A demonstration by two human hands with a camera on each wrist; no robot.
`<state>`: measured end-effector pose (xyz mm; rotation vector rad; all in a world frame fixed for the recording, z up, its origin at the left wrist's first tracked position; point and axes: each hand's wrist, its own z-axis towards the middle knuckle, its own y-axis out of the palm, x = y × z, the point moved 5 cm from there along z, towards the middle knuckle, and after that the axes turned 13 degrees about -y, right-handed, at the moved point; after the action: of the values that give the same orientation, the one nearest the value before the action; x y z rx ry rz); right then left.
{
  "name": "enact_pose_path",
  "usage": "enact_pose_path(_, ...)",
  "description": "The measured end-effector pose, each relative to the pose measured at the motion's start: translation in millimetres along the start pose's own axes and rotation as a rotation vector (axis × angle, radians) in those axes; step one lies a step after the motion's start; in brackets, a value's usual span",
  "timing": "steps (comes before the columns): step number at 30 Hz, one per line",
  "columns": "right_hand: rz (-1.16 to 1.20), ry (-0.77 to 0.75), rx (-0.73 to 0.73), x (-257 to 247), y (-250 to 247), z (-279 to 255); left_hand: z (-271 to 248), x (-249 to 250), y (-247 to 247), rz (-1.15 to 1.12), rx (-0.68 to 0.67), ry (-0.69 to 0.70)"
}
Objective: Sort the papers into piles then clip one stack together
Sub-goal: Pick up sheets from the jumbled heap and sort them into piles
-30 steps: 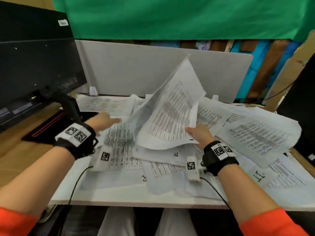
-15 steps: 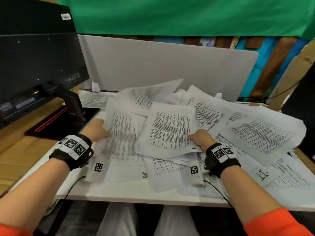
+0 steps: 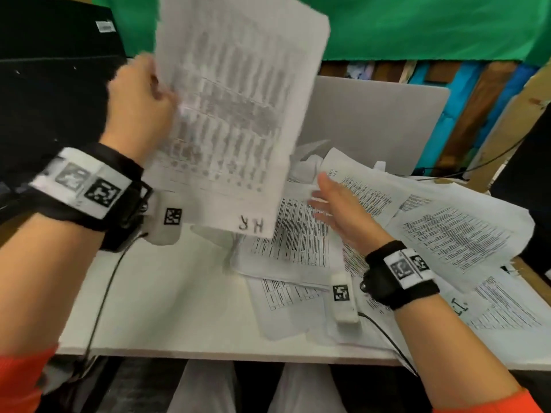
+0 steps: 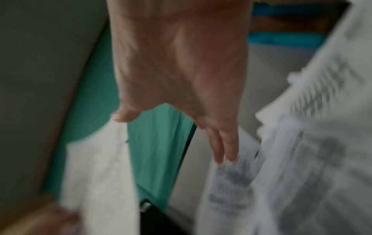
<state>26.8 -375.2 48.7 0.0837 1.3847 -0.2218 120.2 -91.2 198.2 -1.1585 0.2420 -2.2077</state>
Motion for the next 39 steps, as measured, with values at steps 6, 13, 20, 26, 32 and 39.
enact_pose_path(6,0.061,-0.007,0.132,23,2,20,-22,-25,131,-0.1,-0.443,-0.216)
enact_pose_path(13,-0.174,0.363,0.232,111,-42,16,-13,-135,197,0.299,-0.667,-0.529)
enact_pose_path(20,-0.339,0.368,0.239,119,-44,14,-5,-149,206,0.637,-0.606,-0.242)
enact_pose_path(26,-0.334,0.33,0.247,122,-42,15,52,-111,150,0.783,-0.231,-0.121)
enact_pose_path(32,-0.365,0.356,0.23,123,-49,12,43,-108,119,-0.823,-0.477,-0.99)
enact_pose_path(39,-0.533,0.408,0.093,109,-38,14,-77,-98,160,-0.427,-1.102,-1.117)
